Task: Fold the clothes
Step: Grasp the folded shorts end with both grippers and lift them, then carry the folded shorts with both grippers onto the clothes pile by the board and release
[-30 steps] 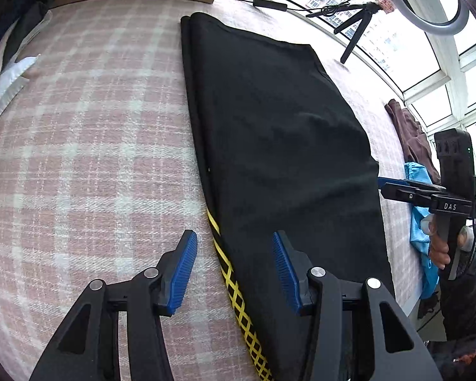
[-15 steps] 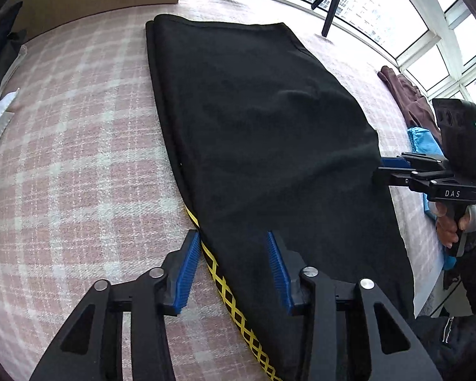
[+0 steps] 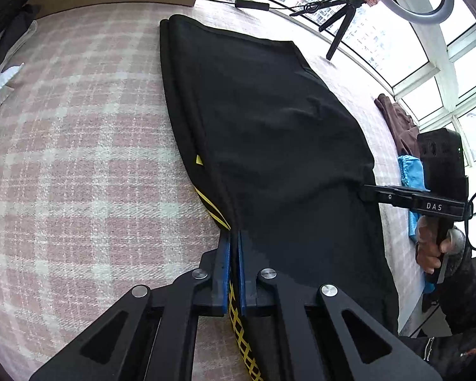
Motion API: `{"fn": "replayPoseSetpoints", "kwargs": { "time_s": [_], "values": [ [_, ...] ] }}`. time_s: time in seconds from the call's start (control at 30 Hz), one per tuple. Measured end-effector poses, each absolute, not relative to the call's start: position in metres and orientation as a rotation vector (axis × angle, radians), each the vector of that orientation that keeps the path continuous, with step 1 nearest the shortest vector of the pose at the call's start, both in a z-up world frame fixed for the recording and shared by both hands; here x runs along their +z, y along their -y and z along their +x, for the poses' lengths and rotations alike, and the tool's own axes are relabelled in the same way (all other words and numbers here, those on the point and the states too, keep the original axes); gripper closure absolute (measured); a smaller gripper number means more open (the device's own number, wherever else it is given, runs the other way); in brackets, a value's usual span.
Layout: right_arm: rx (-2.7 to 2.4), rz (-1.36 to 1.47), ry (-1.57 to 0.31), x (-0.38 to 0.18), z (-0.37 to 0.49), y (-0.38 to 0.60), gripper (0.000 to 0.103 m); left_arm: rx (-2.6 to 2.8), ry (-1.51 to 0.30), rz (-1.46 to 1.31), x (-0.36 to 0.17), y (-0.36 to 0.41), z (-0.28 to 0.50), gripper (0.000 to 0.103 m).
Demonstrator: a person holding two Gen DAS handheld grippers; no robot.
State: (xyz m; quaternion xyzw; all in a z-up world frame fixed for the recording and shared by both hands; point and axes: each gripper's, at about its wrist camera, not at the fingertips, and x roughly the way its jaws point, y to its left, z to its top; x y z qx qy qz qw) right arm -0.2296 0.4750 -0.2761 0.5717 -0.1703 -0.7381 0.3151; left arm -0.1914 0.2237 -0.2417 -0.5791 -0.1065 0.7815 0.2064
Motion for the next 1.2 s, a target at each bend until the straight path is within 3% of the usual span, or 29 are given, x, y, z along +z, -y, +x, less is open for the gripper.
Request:
{"fn": "replayPoseSetpoints", "kwargs": {
  "time_s": [0.3,0.63,0.97,1.2],
  "values": [
    [-1.995,1.268,0.563,-0.205,-0.221,-0.498,0.097,2.312,0.302,-1.355,-0.150,-0.216,-0.188,0.100],
    [-2.080,0.916,0.522,-0.089,-0.194,-0.501,0.097,2.497,0.187,-0.988,-0.018,-0.194,-0.155,0.100],
    [-2.093,0.726,0.360,-0.004,-0.168,-0.459,0.097,2.648,0.164,-0.850,0.028,-0.162,-0.099,0.100],
    [-2.006,0.711,0.276,0.017,-0.137,-0.370,0.097,2.755,0.219,-0.811,0.040,-0.081,-0.063,0.100]
  ]
}}
